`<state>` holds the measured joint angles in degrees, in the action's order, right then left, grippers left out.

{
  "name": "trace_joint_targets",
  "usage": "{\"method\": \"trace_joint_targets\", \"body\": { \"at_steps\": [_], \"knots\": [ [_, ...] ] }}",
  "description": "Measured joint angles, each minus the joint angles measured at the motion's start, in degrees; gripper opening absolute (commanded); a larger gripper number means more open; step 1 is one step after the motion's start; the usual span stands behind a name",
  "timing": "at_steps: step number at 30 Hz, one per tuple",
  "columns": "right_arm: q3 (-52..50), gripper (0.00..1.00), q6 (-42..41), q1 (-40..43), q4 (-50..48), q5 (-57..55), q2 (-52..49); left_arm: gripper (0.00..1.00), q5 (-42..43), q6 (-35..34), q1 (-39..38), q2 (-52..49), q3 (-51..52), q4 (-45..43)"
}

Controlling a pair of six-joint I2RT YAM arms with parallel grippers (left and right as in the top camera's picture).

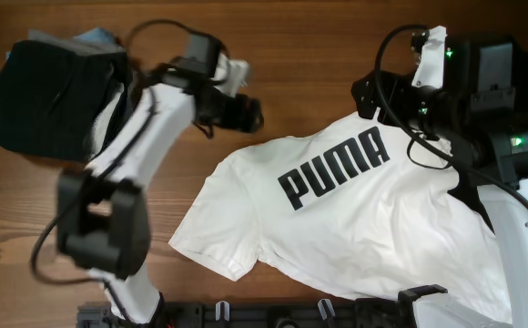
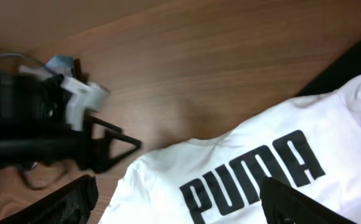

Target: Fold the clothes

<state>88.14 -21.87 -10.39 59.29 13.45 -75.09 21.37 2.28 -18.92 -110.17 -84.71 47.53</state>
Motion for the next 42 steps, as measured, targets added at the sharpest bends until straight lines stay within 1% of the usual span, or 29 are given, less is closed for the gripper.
{"method": "trace_joint_targets", "body": {
  "at_steps": [3,7,8,10,11,12,13,14,16,18,20,22,24,25,26,27,28,29,30,31,33,35,36,37,39,42],
  "knots": [
    [0.0,0.91,0.0,0.0,0.1,0.0,0.0,0.82,-0.7,6.9,-4.1,-4.2,0.0,-2.0],
    [0.0,0.91,0.0,0.0,1.0,0.0,0.0,0.76,-1.3,13.7,-8.1,-7.4,0.0,-2.9],
    [0.0,0.91,0.0,0.0,1.2,0.0,0.0,0.73,-1.5,14.8,-8.8,-8.1,0.0,-3.0],
    [0.0,0.91,0.0,0.0,1.6,0.0,0.0,0.63,-2.7,16.5,-9.9,-9.9,0.0,-4.2],
    [0.0,0.91,0.0,0.0,1.8,0.0,0.0,0.49,-3.0,17.0,-10.1,-10.7,0.0,-4.5],
    [0.0,0.91,0.0,0.0,2.1,0.0,0.0,0.32,-3.5,17.6,-10.2,-11.3,-0.1,-5.2],
    [0.0,0.91,0.0,0.0,2.2,0.0,0.0,0.1,-3.7,17.9,-10.2,-11.4,-0.1,-5.4],
    [0.0,0.91,0.0,0.0,2.4,0.0,0.0,0.04,-3.9,17.9,-10.2,-11.6,-0.1,-5.6],
    [0.0,0.91,0.1,0.0,2.4,-0.1,0.0,0.04,-4.2,17.1,-10.2,-11.7,-0.1,-5.6],
    [0.0,0.91,0.2,0.0,2.7,-0.7,0.0,0.04,-5.9,14.1,-10.0,-11.7,-0.2,-5.4],
    [0.0,0.91,0.3,0.0,3.4,-1.8,0.0,0.04,-9.3,10.1,-8.8,-11.7,-1.2,-4.2],
    [0.0,0.91,0.3,0.0,4.3,-3.1,0.0,0.08,-14.7,6.0,-4.4,-11.3,-4.2,-2.6],
    [0.0,0.91,0.3,0.0,5.1,-3.5,0.0,0.18,-18.9,4.3,1.6,-10.1,-6.5,-1.9],
    [0.0,0.91,0.3,0.0,5.3,-3.9,0.0,0.26,-19.9,3.5,5.8,-9.1,-7.4,-1.2],
    [0.0,0.91,0.3,0.0,5.4,-4.5,0.0,0.39,-20.0,3.1,10.0,-7.9,-7.8,-0.5],
    [0.0,0.91,0.3,0.0,5.4,-4.7,0.0,0.45,-19.3,3.4,12.9,-7.1,-8.0,0.3],
    [0.0,0.91,0.3,0.0,5.4,-5.0,0.0,0.53,-16.8,3.5,15.7,-6.4,-8.0,1.1],
    [0.0,0.91,0.3,0.0,5.4,-5.1,-0.1,0.58,-13.8,4.1,16.9,-6.2,-8.0,1.4],
    [0.0,0.91,0.3,0.0,5.4,-5.2,-0.3,0.62,-9.1,5.4,17.4,-6.2,-8.0,1.3],
    [0.0,0.91,0.3,0.0,5.4,-5.2,-0.7,0.64,-4.7,6.9,16.9,-6.2,-8.0,1.2],
    [0.0,0.91,0.3,0.0,5.4,-5.2,-1.6,0.7,1.6,9.4,14.4,-6.2,-8.0,-0.3],
    [0.0,0.91,0.3,0.0,5.4,-5.5,-2.6,0.75,5.0,12.2,10.5,-6.2,-8.0,-2.1],
    [0.0,0.91,0.3,0.0,5.4,-5.6,-2.9,0.76,6.1,13.6,7.5,-6.2,-8.0,-3.8],
    [0.0,0.91,0.3,0.0,5.4,-5.6,-3.4,0.77,6.6,15.3,3.8,-6.3,-8.0,-5.6],
    [0.0,0.91,0.3,0.0,5.4,-5.7,-3.5,0.79,5.1,16.5,-1.4,-7.3,-8.1,-9.5],
    [0.0,0.92,0.3,0.0,5.5,-5.8,-3.5,0.77,2.9,17.6,-7.3,-12.1,-8.2,-14.6]
  ]
}}
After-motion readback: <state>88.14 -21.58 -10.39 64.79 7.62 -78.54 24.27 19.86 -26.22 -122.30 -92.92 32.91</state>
